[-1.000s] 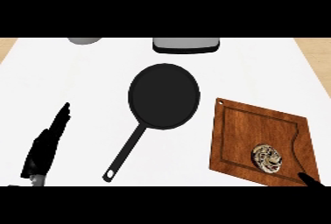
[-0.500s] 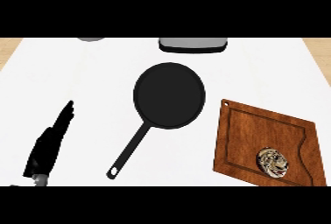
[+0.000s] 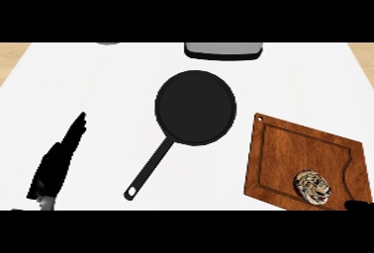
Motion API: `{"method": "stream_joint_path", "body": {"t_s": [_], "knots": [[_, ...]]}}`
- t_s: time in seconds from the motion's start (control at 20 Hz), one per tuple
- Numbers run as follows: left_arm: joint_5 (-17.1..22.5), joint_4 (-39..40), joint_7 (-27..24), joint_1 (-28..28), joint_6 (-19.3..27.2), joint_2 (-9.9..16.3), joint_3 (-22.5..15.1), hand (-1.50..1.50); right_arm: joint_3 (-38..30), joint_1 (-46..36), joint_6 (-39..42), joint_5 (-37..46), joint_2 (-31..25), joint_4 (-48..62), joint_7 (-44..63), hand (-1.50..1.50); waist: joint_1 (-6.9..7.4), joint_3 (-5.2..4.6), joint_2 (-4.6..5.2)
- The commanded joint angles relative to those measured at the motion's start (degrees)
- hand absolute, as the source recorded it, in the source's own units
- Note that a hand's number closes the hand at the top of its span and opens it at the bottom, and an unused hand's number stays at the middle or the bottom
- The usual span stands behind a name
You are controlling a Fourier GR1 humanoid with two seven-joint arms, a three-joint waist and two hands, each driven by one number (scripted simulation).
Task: Pick the cupcake from the cutting board and place it in the pan
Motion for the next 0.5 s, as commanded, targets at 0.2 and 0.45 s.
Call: {"method": "stream_joint_path", "body": {"t_s": [0.2, 0.45], "knots": [[-0.47, 1.19, 1.35, -2.45, -0.88, -0.34, 0.87, 0.0, 1.79, -11.31, 8.82, -10.38, -5.86, 9.41, 12.77, -1.5, 0.36, 0.06, 0.34], [-1.63, -0.7, 1.53, -0.91, -0.44, -0.65, 0.06, 0.0, 7.03, -13.41, 9.46, -14.96, -7.7, 9.51, 16.65, -1.5, 0.29, 0.04, 0.01]]}}
